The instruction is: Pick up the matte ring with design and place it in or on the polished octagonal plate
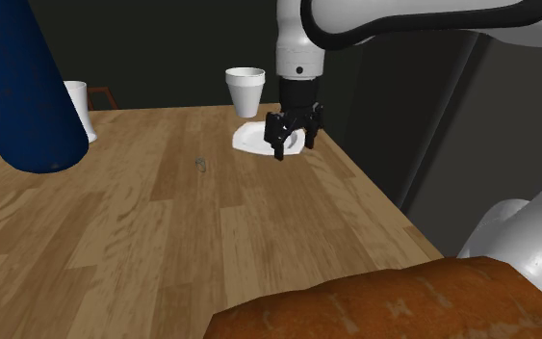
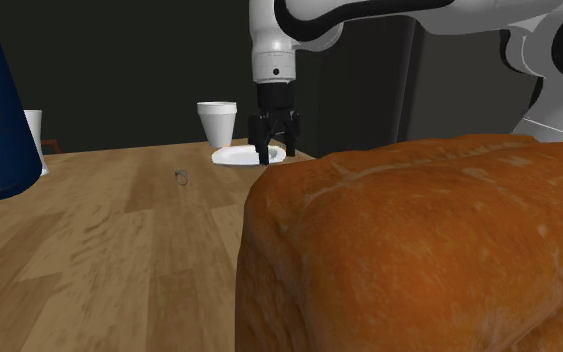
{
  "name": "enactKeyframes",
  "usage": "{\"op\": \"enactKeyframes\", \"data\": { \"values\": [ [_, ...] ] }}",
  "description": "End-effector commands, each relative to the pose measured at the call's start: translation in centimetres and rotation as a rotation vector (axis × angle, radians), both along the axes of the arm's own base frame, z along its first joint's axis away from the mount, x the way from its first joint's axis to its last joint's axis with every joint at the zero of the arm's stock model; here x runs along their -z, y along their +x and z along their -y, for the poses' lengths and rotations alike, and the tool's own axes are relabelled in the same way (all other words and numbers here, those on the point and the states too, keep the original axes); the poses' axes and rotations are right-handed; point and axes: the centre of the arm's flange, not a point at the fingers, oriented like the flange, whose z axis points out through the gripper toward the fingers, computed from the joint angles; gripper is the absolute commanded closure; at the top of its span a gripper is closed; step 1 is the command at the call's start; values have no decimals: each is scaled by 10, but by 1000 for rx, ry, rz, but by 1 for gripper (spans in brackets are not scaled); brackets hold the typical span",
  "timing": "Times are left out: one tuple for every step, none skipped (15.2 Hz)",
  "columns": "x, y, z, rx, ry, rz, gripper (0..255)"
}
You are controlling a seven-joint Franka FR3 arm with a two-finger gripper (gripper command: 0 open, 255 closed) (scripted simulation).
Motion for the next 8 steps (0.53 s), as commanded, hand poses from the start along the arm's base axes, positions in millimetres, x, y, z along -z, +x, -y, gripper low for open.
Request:
{"op": "enactKeyframes", "data": {
  "values": [
    [-3, 10, -24, -1, 0, 9, 0],
    [-5, 15, -36, -2, -2, 14, 0],
    [-6, 21, -48, -3, -3, 18, 0],
    [-8, 26, -60, -3, -5, 23, 0],
    [-9, 31, -72, -4, -6, 27, 0],
    [-11, 36, -84, -5, -7, 32, 0],
    [-12, 42, -96, -6, -9, 36, 0],
    [-13, 47, -107, -6, -10, 41, 0]
  ]
}}
